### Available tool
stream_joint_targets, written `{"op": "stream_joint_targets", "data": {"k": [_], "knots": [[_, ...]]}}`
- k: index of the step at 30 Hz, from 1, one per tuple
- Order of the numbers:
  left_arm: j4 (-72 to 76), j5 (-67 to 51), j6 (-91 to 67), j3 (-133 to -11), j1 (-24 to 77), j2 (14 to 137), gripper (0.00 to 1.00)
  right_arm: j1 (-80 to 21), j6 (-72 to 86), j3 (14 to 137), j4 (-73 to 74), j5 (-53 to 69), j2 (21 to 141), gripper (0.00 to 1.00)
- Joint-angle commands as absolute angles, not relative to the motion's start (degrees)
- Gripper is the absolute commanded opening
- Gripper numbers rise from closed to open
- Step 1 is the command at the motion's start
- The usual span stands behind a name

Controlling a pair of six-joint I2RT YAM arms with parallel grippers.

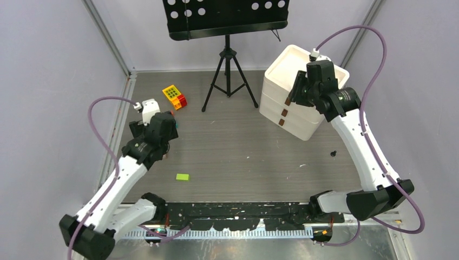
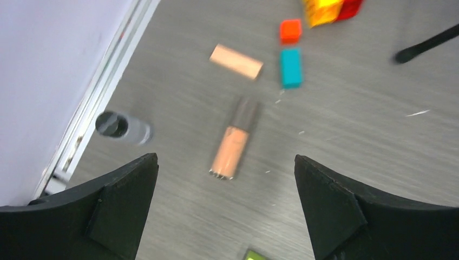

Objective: Organize the makeup
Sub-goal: Pick up the makeup from the center of the board.

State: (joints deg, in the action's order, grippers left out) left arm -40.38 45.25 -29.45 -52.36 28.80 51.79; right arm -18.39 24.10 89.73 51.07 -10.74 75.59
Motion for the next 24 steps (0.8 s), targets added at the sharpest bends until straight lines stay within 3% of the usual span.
{"op": "stream_joint_targets", "data": {"k": [1, 10, 14, 24], "knots": [[-40.8, 35.4, -31.6, -48.1, 20.3, 58.1, 1.0, -18.9, 24.5, 89.1, 50.7, -8.6, 72.6, 0.42], [-29.7, 20.6, -27.3, -46.1, 7.8, 75.8, 0.88, -19.3, 24.9, 88.4, 51.9, -7.2, 70.7, 0.42], [-28.0, 21.1, -26.8, -46.2, 6.4, 79.1, 0.88, -19.5, 24.8, 88.5, 51.9, -7.1, 70.4, 0.42], [-28.5, 14.6, -30.6, -46.0, 2.6, 83.7, 0.74, -19.7, 25.2, 88.8, 50.7, -6.5, 70.6, 0.42]]}}
